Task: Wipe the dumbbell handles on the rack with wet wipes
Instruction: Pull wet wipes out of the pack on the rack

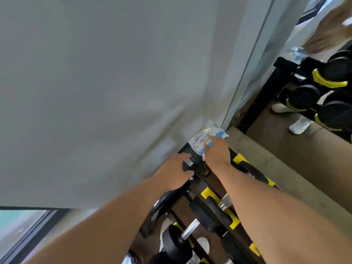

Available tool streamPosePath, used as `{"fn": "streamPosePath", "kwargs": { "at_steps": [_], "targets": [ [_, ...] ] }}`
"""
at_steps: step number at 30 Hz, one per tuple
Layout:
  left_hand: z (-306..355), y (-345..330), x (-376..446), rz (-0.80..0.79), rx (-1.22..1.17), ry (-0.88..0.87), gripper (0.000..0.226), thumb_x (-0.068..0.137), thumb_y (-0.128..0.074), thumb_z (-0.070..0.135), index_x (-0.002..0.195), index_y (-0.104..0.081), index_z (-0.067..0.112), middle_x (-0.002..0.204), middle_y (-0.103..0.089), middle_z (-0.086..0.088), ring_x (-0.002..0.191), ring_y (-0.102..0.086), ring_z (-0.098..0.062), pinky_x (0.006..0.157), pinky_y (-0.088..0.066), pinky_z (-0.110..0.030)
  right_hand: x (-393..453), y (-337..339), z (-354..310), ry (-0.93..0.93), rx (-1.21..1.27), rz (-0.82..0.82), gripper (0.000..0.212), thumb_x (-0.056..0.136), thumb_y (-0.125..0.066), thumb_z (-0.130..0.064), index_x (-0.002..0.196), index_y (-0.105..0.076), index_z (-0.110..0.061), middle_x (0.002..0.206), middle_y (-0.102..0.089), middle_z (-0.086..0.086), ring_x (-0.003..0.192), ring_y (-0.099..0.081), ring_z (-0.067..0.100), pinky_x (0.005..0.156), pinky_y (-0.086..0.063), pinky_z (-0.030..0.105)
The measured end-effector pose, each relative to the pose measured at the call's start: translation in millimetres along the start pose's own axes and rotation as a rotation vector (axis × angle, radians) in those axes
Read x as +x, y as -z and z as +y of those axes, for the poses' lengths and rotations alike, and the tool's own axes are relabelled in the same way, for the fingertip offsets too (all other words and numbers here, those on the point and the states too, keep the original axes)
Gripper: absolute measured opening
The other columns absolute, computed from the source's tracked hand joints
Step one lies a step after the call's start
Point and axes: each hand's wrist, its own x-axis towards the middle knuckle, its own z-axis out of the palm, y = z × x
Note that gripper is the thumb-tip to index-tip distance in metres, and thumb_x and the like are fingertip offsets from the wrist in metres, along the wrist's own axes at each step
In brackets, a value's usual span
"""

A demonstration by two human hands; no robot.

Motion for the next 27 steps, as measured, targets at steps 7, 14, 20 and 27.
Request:
{"fn": "streamPosePath", "kwargs": {
  "at_steps": [7,14,20,27],
  "targets": [
    [5.9,-3.8,70.3,-0.031,0.112,-0.129,0.071,0.096,-0.059,0.034,0.157,-0.024,0.025,0.162,-0.024,0.003,0.147,-0.027,-0.019,0.116,-0.025,-0.033,51.5,-11.5,7.7,-0.122,-0.005,0.064,0.034,0.096,-0.053,-0.011,0.129,-0.056,-0.009,0.134,-0.053,0.013,0.125,-0.047,0.028,0.105,-0.04,0.037],
    [1.0,-22.7,144.2,-0.049,0.292,-0.291,0.097,0.094,-0.063,0.04,0.159,0.005,0.016,0.167,0.006,-0.001,0.153,-0.001,-0.019,0.122,-0.014,-0.036,66.1,-25.7,14.1,-0.178,-0.032,0.147,0.036,0.097,-0.06,-0.016,0.132,-0.062,-0.013,0.127,-0.056,0.002,0.121,-0.047,0.018,0.104,-0.042,0.03],
    [-4.7,-37.6,174.7,-0.084,0.307,-0.269,0.112,0.085,-0.068,0.053,0.157,0.012,0.022,0.167,0.009,0.004,0.153,0.003,-0.021,0.123,-0.01,-0.042,70.2,-10.4,5.0,-0.315,0.028,0.142,0.015,0.096,-0.063,-0.026,0.099,-0.077,-0.021,0.104,-0.066,-0.003,0.09,-0.062,0.014,0.073,-0.056,0.032],
    [-19.4,-41.5,172.1,-0.017,0.272,-0.321,0.089,0.095,-0.05,0.048,0.158,0.01,0.027,0.167,0.007,0.009,0.153,0.005,-0.024,0.123,-0.006,-0.051,17.0,-22.7,-15.6,-0.138,-0.16,0.133,0.008,0.09,-0.064,-0.023,0.089,-0.071,-0.027,0.098,-0.066,-0.01,0.102,-0.055,0.015,0.079,-0.046,0.032]
  ]
}}
